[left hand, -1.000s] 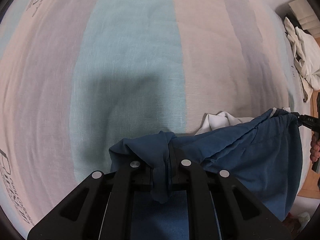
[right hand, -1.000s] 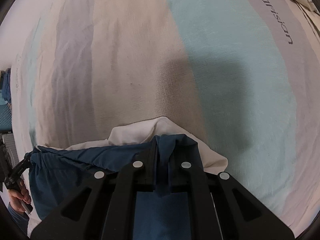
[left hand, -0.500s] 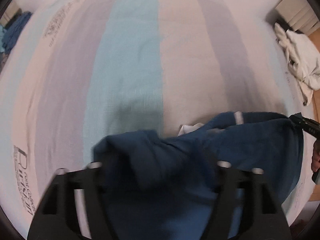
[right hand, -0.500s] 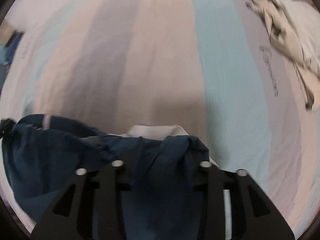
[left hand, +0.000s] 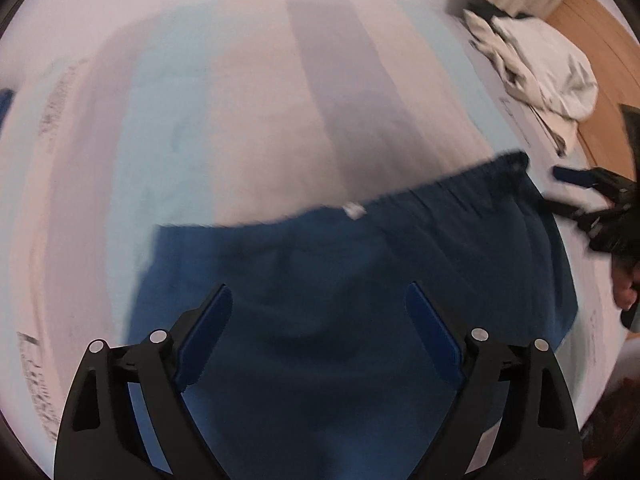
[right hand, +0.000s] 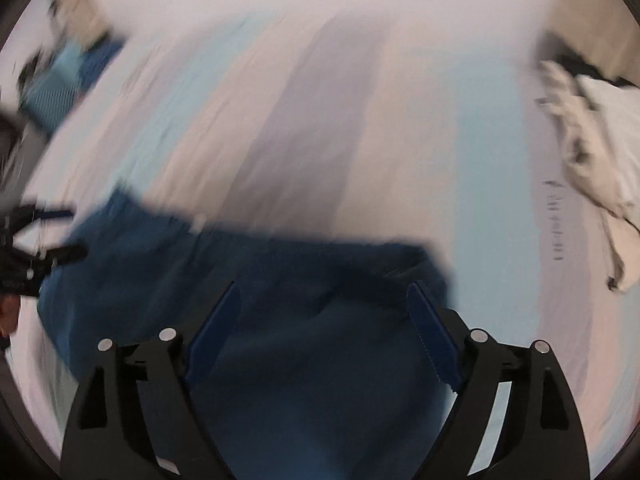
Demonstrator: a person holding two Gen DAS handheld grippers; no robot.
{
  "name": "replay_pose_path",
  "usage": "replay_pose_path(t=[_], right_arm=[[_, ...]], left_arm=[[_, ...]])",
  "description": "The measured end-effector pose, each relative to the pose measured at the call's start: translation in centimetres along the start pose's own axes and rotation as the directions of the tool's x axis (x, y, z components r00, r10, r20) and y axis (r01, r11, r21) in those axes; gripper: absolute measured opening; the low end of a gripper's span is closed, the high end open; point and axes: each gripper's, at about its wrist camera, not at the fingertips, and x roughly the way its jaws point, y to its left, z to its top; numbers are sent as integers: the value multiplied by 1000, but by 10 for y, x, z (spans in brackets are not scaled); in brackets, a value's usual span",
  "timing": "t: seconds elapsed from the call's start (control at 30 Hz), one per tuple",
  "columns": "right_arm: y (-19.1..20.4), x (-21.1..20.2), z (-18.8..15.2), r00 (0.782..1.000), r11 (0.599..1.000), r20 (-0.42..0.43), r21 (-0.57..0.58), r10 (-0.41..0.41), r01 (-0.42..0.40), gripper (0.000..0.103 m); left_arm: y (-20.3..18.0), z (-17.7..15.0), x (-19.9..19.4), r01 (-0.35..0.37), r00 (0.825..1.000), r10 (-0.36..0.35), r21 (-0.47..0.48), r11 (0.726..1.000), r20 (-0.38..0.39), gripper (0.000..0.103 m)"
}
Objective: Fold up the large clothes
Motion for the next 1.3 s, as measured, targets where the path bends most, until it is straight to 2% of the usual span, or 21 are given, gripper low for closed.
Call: replay_pose_path(t=[0.07,0.1,0.17,0.2,0.3,0.37,0.57,0.63,0.7,0.77,0.8,0.83,0.93,1.03,1.1,1.23,1.3], right_arm=[[15,24,-7,996,999,-92,-32,10,-13,77],[16,34,-8,993,1000,-118,-30,5,-9,67],[12,55,-10,984,1000,-175,12,5,-3,64],[7,65,-8,981,999,-195,42,-3,11,61],[-4,82,0,973,996,-229,81,-20,39,57],[-9,89,4,971,994,-232,82,-55,76,56],[-14,111,10,956,991,-289,100,-52,84,57],[-7,100,15,963,991,-256,79,-87,111,57],[2,76,16,977,990,-186,70,-104,119,59],[15,43,9,994,993,-96,95,-55,64,66],[22,28,3,997,994,-54,93,-54,59,74],[33,8,-6,999,995,0,88,-40,40,76],[60,-18,-30,998,997,61,67,-30,26,79],[73,-17,-54,998,998,67,62,-16,12,79],[73,1,-68,1000,998,28,69,-12,10,79],[76,24,-92,998,996,-10,62,-61,61,79],[79,37,-101,997,997,-29,31,-73,74,79]], left_arm=[[-3,-4,15,1,1000,0,18,1000,-26,86],[-4,-5,22,-7,999,8,21,1000,-40,85],[4,-8,42,-29,996,29,7,1000,-81,73],[12,-8,51,-49,994,47,-9,999,-99,72],[33,-10,68,-80,989,73,-52,995,-128,72],[40,-10,75,-101,987,95,-36,994,-131,73],[54,-9,93,-144,978,133,-56,988,-163,79],[56,-7,91,-160,976,144,-87,983,-166,80],[51,-4,72,-172,980,160,-99,980,-117,78],[40,-5,51,-147,988,142,-103,984,-55,80],[32,-9,37,-122,993,121,-109,987,-15,82],[26,-12,28,-106,994,107,-112,988,11,85],[0,-33,3,-67,994,75,-96,993,84,87],[-22,-48,2,-73,991,78,-54,996,110,89],[-30,-61,15,-81,994,84,-50,995,74,89],[-16,-85,38,-119,993,120,-73,990,13,90],[-15,-90,46,-131,991,131,-44,990,-1,90]])
